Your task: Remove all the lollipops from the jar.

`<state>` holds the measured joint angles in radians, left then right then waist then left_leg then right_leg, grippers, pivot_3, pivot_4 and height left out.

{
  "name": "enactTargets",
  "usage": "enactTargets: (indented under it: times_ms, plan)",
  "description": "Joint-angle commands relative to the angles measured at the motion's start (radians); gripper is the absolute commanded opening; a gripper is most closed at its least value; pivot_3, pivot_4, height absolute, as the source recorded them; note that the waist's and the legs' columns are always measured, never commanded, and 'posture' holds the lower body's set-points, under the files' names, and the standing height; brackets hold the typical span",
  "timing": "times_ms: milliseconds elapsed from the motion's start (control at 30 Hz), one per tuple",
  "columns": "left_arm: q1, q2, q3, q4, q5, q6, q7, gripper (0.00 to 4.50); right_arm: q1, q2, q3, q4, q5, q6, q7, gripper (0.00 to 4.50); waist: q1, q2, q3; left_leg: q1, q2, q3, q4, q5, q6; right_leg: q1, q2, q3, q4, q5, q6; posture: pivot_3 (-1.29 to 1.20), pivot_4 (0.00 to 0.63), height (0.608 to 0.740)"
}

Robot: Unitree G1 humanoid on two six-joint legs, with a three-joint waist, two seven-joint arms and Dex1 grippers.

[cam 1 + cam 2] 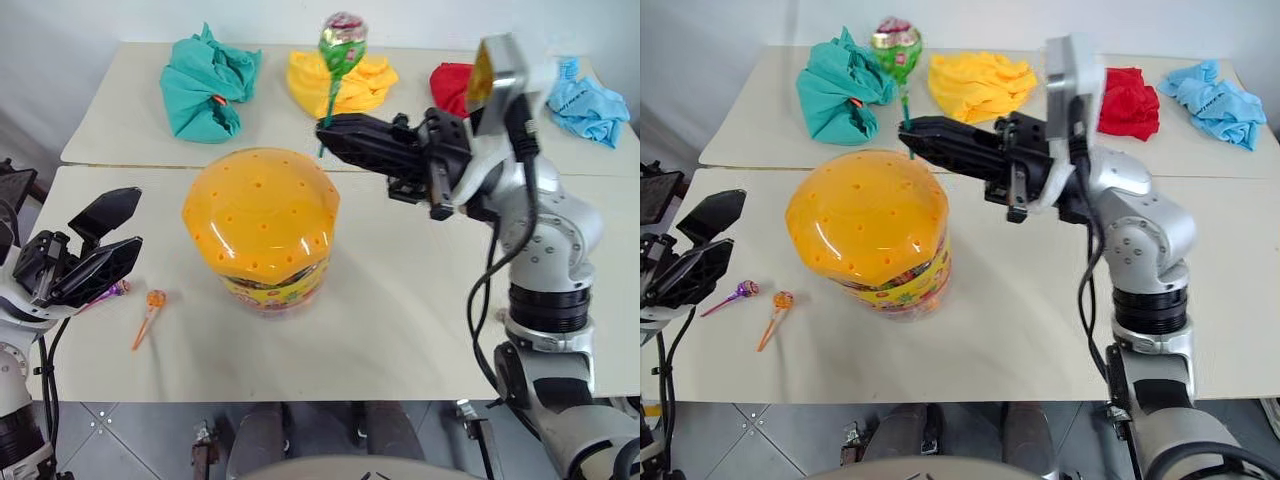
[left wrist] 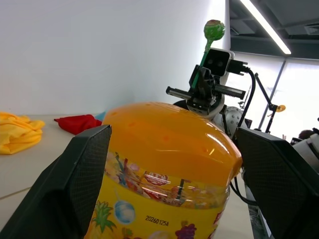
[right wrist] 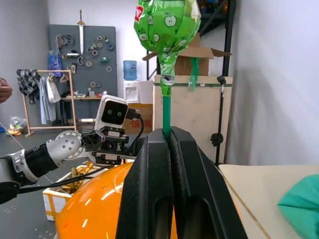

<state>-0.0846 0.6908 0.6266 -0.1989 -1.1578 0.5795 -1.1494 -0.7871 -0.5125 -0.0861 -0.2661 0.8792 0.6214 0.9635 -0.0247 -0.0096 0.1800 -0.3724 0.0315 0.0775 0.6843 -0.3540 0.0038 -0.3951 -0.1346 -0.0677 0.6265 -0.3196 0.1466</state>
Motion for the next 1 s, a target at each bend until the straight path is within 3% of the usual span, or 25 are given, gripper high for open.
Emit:
enactTargets:
  times_ms: [33,167,233,333,567,667,833,1000]
  plan:
    - [0.037,0.069,-0.007,-0.048,0.047,-0.007,-0.062,4.22,0.061,-0.202,-0.148,-0.008,-0.002,0.061,0.019,0.05,0.001,0.000,0.000,0.000,0.000,0.000,0.000,0.000,0.001,0.000,0.000,0.000,-0.001,0.000,0.000,0.00,0.150,0.740]
    - [0.150,0.155,-0.021,-0.097,0.132,-0.029,-0.184,4.22,0.274,-0.498,-0.242,0.103,-0.168,-0.015,0.168,0.05,-0.001,0.000,0.000,-0.001,-0.001,0.003,-0.002,-0.002,0.002,0.000,0.001,0.000,-0.006,0.000,0.001,0.00,0.150,0.740]
    - [0.170,0.165,-0.018,-0.108,0.130,-0.030,-0.195,4.22,0.337,-0.556,-0.262,0.154,-0.210,-0.085,0.221,0.05,0.000,0.000,0.000,0.000,0.000,0.011,-0.004,-0.004,0.002,0.000,0.001,0.000,-0.007,0.000,0.001,0.00,0.150,0.740]
    - [0.184,0.149,-0.028,-0.091,0.160,-0.073,-0.224,4.22,0.535,-0.671,-0.259,0.344,-0.406,-0.271,0.305,0.05,-0.003,0.001,0.000,0.000,0.001,0.016,-0.002,-0.003,0.002,0.000,0.001,0.000,-0.008,0.000,0.001,0.00,0.150,0.740]
    - [0.199,0.069,-0.063,-0.152,0.174,-0.116,-0.173,4.22,0.607,-0.661,-0.204,0.758,-0.647,-0.549,0.168,0.05,-0.009,0.001,0.000,0.005,0.001,0.018,0.000,-0.001,0.003,0.001,0.000,0.004,-0.007,0.001,0.001,0.00,0.150,0.740]
    - [0.203,0.070,-0.049,-0.166,0.163,-0.110,-0.157,4.22,0.604,-0.638,-0.207,0.848,-0.649,-0.590,0.185,0.71,-0.006,0.003,0.000,0.006,0.002,0.018,0.000,-0.001,0.002,0.001,0.000,0.004,-0.007,0.001,0.001,0.00,0.150,0.740]
    - [0.199,0.084,-0.032,-0.165,0.153,-0.103,-0.151,4.22,0.629,-0.596,-0.229,0.883,-0.633,-0.657,0.211,2.43,-0.004,0.003,0.000,0.006,0.002,0.017,0.000,-0.001,0.002,0.001,0.000,0.004,-0.007,0.001,0.001,0.00,0.150,0.740]
    - [0.207,0.091,-0.032,-0.139,0.187,-0.108,-0.138,4.22,0.628,-0.548,-0.298,0.779,-0.527,-0.710,0.268,4.09,-0.003,0.003,0.000,0.006,0.002,0.016,0.000,-0.001,0.002,0.001,-0.001,0.004,-0.007,0.001,0.001,0.00,0.150,0.740]
